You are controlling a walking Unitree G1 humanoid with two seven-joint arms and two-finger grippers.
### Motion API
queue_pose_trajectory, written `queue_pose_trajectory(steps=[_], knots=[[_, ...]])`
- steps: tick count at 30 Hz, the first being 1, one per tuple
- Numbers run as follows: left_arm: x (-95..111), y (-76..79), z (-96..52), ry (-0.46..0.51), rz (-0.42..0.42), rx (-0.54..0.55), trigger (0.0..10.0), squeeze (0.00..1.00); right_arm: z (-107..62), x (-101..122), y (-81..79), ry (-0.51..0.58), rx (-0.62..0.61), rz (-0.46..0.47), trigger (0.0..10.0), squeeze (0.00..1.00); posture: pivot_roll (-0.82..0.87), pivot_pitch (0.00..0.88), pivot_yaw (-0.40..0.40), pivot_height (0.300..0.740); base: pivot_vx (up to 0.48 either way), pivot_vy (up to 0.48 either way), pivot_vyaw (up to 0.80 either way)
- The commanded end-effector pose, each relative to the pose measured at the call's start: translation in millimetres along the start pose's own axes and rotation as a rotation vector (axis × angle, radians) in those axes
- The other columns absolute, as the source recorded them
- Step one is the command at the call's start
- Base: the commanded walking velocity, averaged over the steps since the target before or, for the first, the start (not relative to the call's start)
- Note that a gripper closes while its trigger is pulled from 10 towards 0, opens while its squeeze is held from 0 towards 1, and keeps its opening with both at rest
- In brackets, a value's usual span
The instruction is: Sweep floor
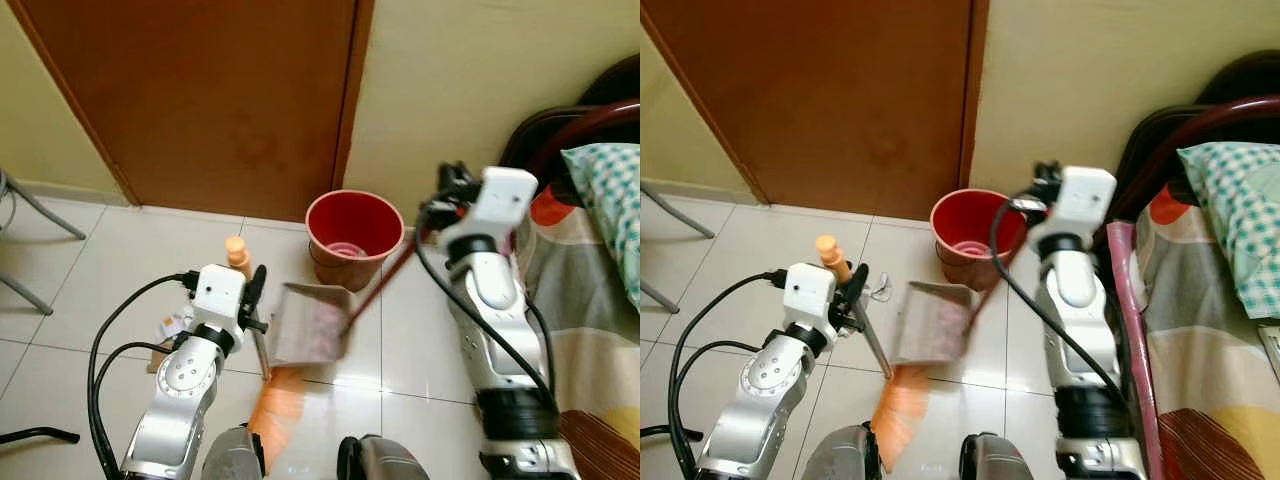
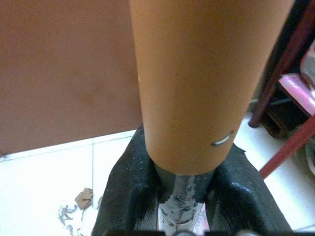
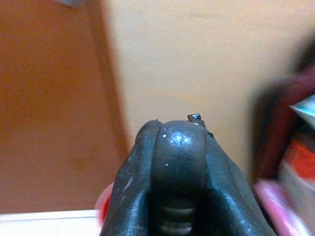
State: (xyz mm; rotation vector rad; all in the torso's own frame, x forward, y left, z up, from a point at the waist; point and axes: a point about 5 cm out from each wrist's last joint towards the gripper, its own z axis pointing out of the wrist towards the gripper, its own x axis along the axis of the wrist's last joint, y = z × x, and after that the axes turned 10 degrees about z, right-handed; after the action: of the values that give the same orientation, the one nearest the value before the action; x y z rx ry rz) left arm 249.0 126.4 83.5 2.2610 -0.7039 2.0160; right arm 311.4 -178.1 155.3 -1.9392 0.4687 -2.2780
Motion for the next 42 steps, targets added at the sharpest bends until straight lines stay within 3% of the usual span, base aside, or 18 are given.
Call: queue_pose_trajectory(steps=[1,7,20,31,34,38,42], knots=[[-21.6,7.1,-7.8,-0.132,0.030,-0.056,10.0,0.00,0.0,0.1,14.8,-0.009,-0.061,-0.030,10.0,0.00,0.01,0.189,-0.013,0.740,0.000,0.000,0.00],[-14.6,9.3,-7.7,-0.090,0.085,-0.060,10.0,0.00,-6.0,-11.9,39.5,-0.045,-0.111,-0.177,10.0,0.00,0.02,0.171,-0.027,0.740,0.000,0.000,0.00],[12.1,1.3,2.8,0.027,0.136,0.007,10.0,0.00,-20.5,-38.5,51.6,-0.136,-0.153,-0.182,10.0,0.00,0.03,0.135,-0.015,0.740,0.000,0.000,0.00],[66.0,5.2,20.1,0.247,0.198,-0.031,10.0,0.00,-12.8,-40.4,52.8,-0.145,-0.154,-0.201,10.0,0.00,0.03,0.138,-0.018,0.740,0.000,0.000,0.00],[82.4,-2.8,25.5,0.303,0.249,0.004,10.0,0.00,-10.2,-41.3,51.6,-0.146,-0.150,-0.200,10.0,0.00,0.02,0.134,-0.017,0.740,0.000,0.000,0.00],[109.0,-19.5,29.2,0.385,0.235,0.081,10.0,0.00,-9.0,-42.4,50.6,-0.148,-0.144,-0.202,10.0,0.00,0.03,0.132,-0.019,0.740,0.000,0.000,0.00],[125.8,-25.7,31.4,0.438,0.226,0.102,10.0,0.00,-8.1,-43.6,50.2,-0.152,-0.141,-0.202,10.0,0.00,0.03,0.128,-0.023,0.740,0.000,0.000,0.00]])
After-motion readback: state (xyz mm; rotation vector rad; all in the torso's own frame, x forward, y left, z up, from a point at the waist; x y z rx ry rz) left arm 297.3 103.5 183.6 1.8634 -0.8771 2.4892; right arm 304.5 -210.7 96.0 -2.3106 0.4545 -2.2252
